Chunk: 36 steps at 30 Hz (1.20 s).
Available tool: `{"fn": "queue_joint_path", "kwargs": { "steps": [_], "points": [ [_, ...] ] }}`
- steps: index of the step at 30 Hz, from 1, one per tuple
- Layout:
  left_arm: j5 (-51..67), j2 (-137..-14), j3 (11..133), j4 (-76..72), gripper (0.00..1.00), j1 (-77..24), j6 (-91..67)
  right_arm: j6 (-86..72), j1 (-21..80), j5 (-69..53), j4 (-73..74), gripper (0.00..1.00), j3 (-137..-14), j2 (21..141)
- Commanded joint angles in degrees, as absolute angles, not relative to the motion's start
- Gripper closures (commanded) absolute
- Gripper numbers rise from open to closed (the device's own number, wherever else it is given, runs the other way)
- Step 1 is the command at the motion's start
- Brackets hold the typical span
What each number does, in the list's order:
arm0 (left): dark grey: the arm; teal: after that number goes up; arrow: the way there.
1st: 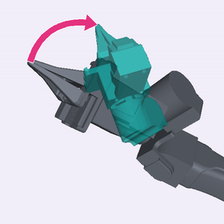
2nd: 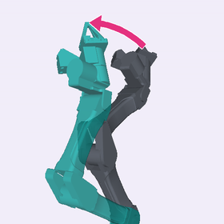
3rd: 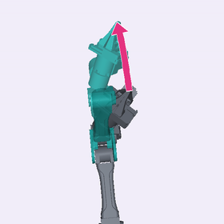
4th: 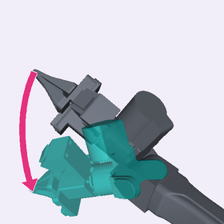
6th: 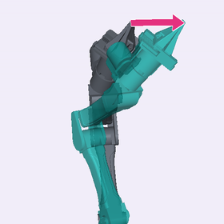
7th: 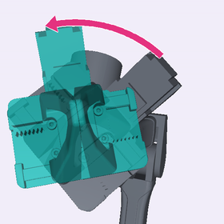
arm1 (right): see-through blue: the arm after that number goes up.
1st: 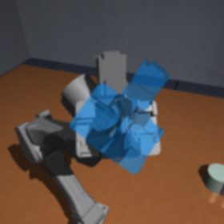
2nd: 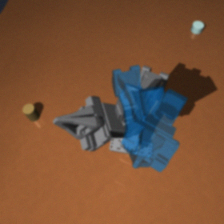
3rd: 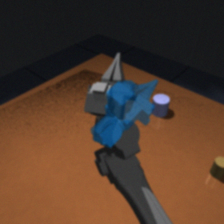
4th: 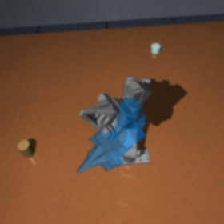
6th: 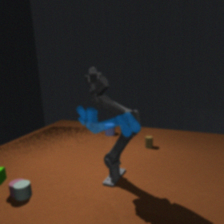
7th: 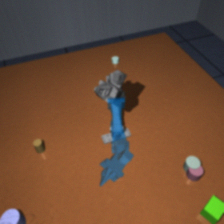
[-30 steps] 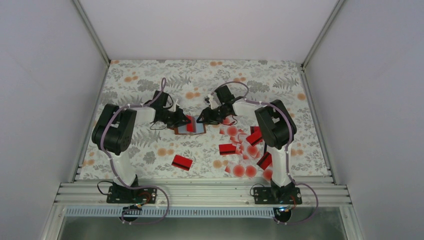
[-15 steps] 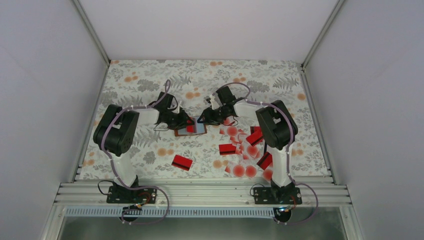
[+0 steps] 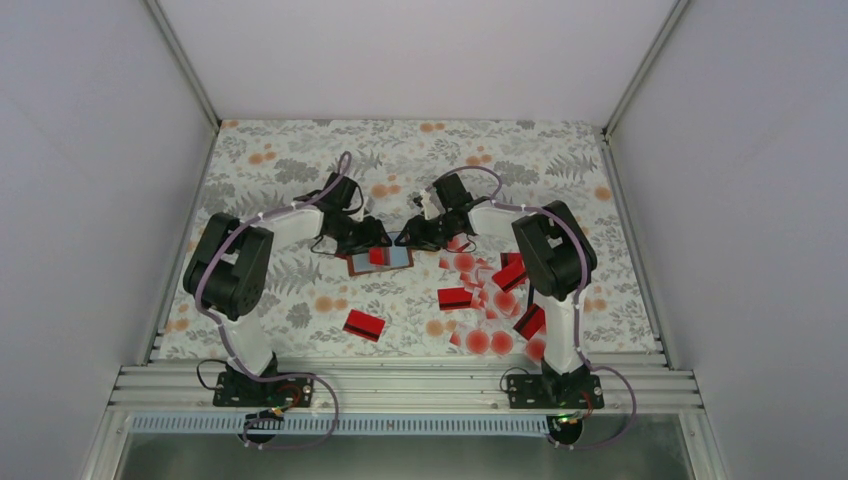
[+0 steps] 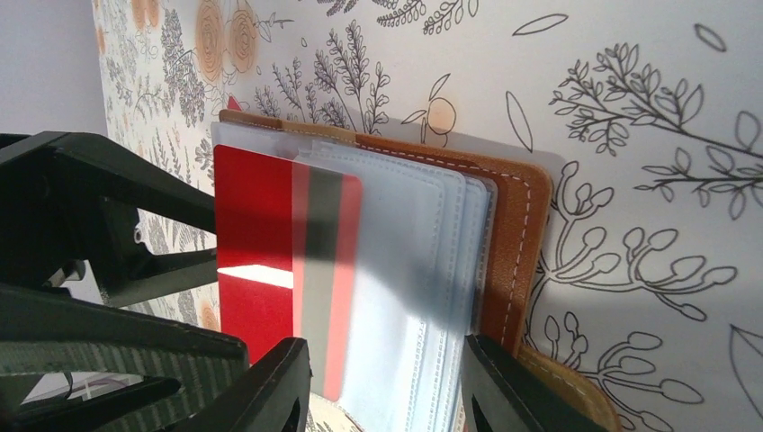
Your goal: Put the credit cards into the card holder
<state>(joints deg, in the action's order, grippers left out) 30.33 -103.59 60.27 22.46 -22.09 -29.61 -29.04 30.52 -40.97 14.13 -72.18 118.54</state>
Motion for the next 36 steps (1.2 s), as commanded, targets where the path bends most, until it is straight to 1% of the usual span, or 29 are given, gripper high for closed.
{"fn": "queue_joint_path", "kwargs": {
  "steps": [1,4,9,11,17,20,30,36],
  "points": [
    [25.98,-102.1,62.99,28.95,0.41,-22.88,-27.46,-29.62,31.14,-37.88,18.64,0.57,-69.7,119.75],
    [24.41,-102.22,63.86,30.79,0.38,-23.15,-26.98,-29.68,31.18,-37.97,18.55,0.57,-69.74,119.68],
    [24.14,-102.9,64.02,31.27,0.39,-23.53,-26.8,-29.77,31.14,-37.99,18.54,0.57,-69.68,119.34],
    [24.78,-103.21,63.91,30.85,0.41,-23.79,-26.76,-29.82,31.26,-37.97,18.54,0.6,-69.7,119.26],
    [25.26,-105.37,65.26,31.28,0.47,-24.72,-26.78,-29.88,31.67,-37.86,18.65,0.61,-69.64,119.17],
    [24.72,-106.15,65.89,32.21,0.49,-24.97,-26.75,-29.94,31.82,-37.79,18.72,0.64,-69.59,119.18],
    [23.95,-107.0,66.55,33.78,0.56,-25.62,-27.99,-30.67,32.23,-37.36,18.54,0.65,-68.73,118.47],
    [24.69,-108.19,67.52,33.98,0.58,-26.35,-28.47,-30.84,32.4,-37.35,18.45,0.65,-68.4,118.43]
  ]
}}
